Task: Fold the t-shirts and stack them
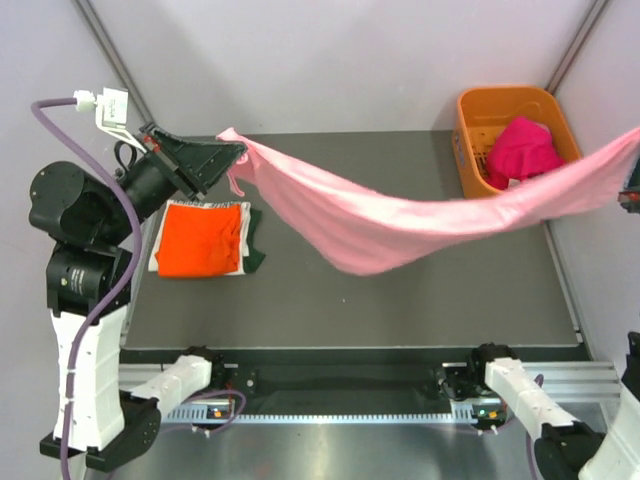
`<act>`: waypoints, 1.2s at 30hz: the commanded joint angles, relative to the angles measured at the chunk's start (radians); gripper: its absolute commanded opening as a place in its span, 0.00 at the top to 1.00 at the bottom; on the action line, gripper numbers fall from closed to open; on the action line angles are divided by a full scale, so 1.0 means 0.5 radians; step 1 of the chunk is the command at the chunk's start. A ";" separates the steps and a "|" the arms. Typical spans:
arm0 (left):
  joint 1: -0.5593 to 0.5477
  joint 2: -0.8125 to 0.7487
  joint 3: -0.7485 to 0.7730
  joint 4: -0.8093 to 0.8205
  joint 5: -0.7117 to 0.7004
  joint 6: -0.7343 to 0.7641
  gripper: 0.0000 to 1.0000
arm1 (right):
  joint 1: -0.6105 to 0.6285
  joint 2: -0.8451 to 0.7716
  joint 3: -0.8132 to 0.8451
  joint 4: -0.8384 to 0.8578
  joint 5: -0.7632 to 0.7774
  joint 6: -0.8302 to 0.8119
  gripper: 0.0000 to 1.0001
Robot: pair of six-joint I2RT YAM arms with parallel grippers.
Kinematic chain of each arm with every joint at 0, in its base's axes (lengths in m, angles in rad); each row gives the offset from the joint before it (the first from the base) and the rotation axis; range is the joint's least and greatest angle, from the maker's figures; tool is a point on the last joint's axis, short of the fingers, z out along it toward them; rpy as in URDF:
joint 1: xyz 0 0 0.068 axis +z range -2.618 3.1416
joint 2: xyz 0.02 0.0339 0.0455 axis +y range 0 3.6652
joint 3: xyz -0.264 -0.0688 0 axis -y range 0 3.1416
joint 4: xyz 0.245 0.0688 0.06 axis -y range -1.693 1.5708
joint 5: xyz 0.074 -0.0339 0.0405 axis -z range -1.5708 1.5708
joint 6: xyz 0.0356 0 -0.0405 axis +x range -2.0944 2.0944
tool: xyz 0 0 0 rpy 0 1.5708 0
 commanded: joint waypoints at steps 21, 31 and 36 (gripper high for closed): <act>0.007 -0.244 -1.744 0.390 -0.644 0.035 1.00 | 0.354 1.809 0.033 0.207 -0.901 0.249 1.00; 0.010 -0.201 -1.833 0.417 -0.826 0.112 1.00 | 0.547 2.272 0.431 0.003 -0.766 0.175 0.06; 0.010 -0.268 -1.879 0.390 -0.842 0.115 1.00 | 0.550 1.655 -0.676 0.120 -0.530 0.141 0.12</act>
